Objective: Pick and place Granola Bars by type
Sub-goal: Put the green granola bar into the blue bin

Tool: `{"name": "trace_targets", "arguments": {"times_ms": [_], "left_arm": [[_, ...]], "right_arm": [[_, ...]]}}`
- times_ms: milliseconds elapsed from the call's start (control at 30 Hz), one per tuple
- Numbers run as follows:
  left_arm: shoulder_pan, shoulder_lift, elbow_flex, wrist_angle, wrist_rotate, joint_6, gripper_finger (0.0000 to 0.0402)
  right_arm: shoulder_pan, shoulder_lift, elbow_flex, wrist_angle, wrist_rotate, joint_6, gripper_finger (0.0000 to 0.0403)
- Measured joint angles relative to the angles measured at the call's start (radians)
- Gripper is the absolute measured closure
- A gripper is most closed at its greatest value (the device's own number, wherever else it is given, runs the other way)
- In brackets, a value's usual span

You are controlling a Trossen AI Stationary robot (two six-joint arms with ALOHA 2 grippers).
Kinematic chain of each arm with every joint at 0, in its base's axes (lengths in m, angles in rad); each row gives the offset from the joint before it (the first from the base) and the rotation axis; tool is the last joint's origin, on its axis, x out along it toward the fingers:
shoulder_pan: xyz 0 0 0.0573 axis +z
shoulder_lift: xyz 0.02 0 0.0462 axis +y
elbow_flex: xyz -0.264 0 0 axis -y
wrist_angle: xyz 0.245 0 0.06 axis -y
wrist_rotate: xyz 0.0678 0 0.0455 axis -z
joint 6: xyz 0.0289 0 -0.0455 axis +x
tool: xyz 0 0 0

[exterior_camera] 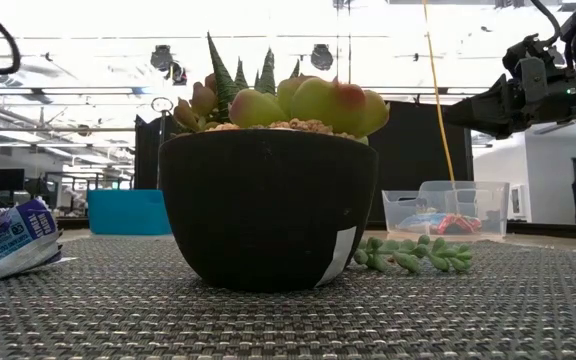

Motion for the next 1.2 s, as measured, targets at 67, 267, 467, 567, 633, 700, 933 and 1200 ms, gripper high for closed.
{"name": "trace_targets", "arguments": {"times_ms": [67, 267, 467, 567, 633, 700, 933, 1200], "left_arm": [[-0.012, 0.0, -0.016, 0.005, 0.0, -0.022, 0.0247], [-0.027, -0.002, -0.046, 0.041, -0.004, -0.015, 0.0247], [-0.029, -0.002, -0.047, 0.048, -0.041, 0.038, 0.0252], [-0.027, -0.002, -0.048, 0.051, -0.06, 0.075, 0.0274], [-0.027, -0.001, -0.048, 0.052, -0.073, 0.094, 0.0299], [-0.027, -0.001, -0.048, 0.051, -0.092, 0.109, 0.0327], [-0.027, -0.001, -0.049, 0.05, -0.19, 0.168, 0.0376], [-0.027, -0.001, -0.039, 0.048, -0.289, 0.207, 0.0379]], "right_arm": [[0.0, 0.0, 0.0, 0.0, 0.0, 0.0, 0.0234], [0.0, 0.0, 0.0, 0.0, 0.0, 0.0, 0.0234], [0.0, 0.0, 0.0, 0.0, 0.0, 0.0, 0.0234], [0.0, 0.0, 0.0, 0.0, 0.0, 0.0, 0.0234], [0.0, 0.0, 0.0, 0.0, 0.0, 0.0, 0.0234], [0.0, 0.0, 0.0, 0.0, 0.0, 0.0, 0.0234], [0.0, 0.0, 0.0, 0.0, 0.0, 0.0, 0.0234], [0.0, 0.0, 0.0, 0.0, 0.0, 0.0, 0.0234]]}}
